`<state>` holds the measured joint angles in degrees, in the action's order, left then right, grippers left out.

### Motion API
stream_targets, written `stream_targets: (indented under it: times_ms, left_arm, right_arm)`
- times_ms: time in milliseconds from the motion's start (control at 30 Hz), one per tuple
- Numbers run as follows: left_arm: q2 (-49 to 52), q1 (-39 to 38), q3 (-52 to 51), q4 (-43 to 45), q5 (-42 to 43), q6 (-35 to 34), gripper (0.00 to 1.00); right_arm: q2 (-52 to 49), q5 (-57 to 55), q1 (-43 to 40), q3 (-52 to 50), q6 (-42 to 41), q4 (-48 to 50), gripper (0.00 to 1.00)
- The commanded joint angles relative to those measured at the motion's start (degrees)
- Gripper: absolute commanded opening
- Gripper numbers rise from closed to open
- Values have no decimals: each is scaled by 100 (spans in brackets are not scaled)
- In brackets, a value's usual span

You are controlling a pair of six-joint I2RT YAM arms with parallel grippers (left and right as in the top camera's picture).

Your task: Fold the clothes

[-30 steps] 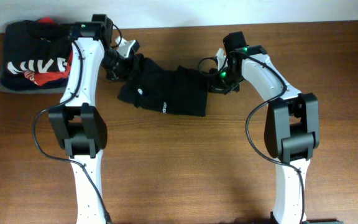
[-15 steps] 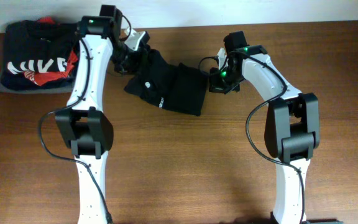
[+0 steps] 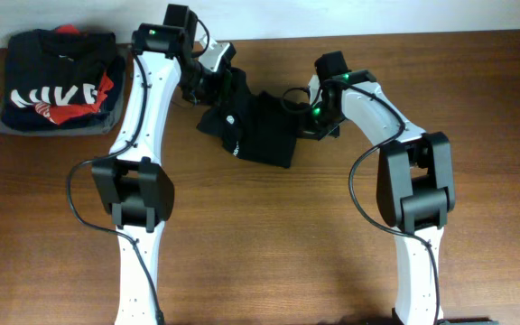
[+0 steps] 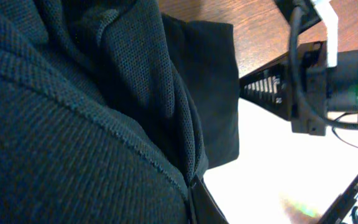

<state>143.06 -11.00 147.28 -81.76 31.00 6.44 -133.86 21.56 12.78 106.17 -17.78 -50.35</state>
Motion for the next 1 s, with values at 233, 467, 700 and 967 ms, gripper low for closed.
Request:
stream_targets:
  times_ms: [233, 467, 700, 967]
  left_arm:
    - [31, -404, 127, 313, -63, 74, 19]
    - [42, -682, 127, 426, -450, 74, 25]
    - [42, -855, 127, 531, -450, 74, 25]
    - [46, -997, 127, 627, -448, 74, 25]
  right_arm:
    - [-129, -81, 199, -33, -227, 146, 4]
    - [-129, -81, 199, -33, -227, 136, 5]
    - [-129, -81, 192, -33, -229, 133, 4]
    - [-129, -74, 98, -31, -269, 133, 4]
